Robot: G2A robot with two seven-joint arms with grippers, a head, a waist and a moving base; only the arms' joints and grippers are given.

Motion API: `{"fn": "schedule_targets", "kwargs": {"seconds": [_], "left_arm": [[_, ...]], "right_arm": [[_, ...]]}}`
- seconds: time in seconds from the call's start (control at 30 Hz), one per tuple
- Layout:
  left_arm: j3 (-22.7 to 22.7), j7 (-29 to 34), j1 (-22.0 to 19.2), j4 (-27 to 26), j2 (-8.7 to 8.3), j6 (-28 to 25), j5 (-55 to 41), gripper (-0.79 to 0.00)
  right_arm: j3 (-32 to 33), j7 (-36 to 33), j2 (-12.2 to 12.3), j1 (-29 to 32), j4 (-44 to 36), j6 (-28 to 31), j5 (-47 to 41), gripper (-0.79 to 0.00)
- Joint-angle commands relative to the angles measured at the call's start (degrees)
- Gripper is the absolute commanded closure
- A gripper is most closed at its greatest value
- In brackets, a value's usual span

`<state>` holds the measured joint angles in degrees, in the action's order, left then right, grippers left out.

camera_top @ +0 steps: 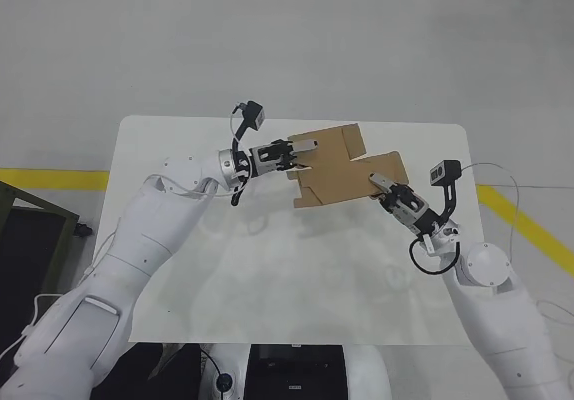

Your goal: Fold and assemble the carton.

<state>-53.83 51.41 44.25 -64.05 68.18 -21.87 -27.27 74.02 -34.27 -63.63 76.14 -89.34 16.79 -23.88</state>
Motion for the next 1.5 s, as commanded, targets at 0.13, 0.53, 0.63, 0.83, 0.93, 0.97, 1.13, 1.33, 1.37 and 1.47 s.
{"fn": "schedule_targets", "kwargs": {"seconds": [0.13,0.53,0.63,0.83,0.93,0.97,1.13,1.33,1.37,1.47], "left_arm": [[-0.61,0.2,-0.04,0.73,0.12,-0.15,0.54,-0.074],[-2.41,0.81,0.71,0.83,0.11,-0.39,0.67,0.0],[-3.37,1.53,0.84,0.57,-0.1,-0.3,0.83,0.0],[-5.57,6.58,0.73,0.24,-1.02,0.06,2.69,0.0],[-6.69,9.42,1.12,0.16,-1.52,0.17,2.92,0.0],[-7.05,10.11,1.35,0.06,-1.66,0.1,2.89,0.0],[-7.95,13.09,2.59,-1.34,-2.12,-0.13,2.53,0.0],[-7.47,15.27,3.83,-2.81,-2.1,0.38,1.04,0.0],[-7.28,15.32,4.01,-2.96,-2.08,0.44,1.17,0.0],[-6.94,14.89,4.36,-3.14,-2.01,0.35,1.46,0.0]], "right_arm": [[0.19,-0.16,-0.1,-0.03,-0.32,-0.26,0.02,0.0],[0.49,0.4,-0.27,-0.12,-1.12,-0.66,1.88,-0.785],[1.49,-1.04,-0.18,-0.36,-0.19,-0.38,0.73,-0.785],[3.94,-14.97,0.54,-2.85,4.85,1.92,-3.65,-0.785],[4.51,-23.77,0.99,-5.23,8.33,3.83,-3.81,-0.785],[4.36,-26.42,1.1,-6.11,9.39,4.19,-3.64,-0.785],[1.71,-37.18,1.11,-10.79,14.31,5.69,-3.84,-0.785],[-2.0,-43.21,0.41,-15.48,20.91,8.37,-6.33,-0.785],[-2.56,-43.95,0.24,-15.95,21.63,8.67,-7.49,-0.785],[-4.3,-44.48,-0.15,-16.79,22.41,8.74,-8.94,-0.785]]}}
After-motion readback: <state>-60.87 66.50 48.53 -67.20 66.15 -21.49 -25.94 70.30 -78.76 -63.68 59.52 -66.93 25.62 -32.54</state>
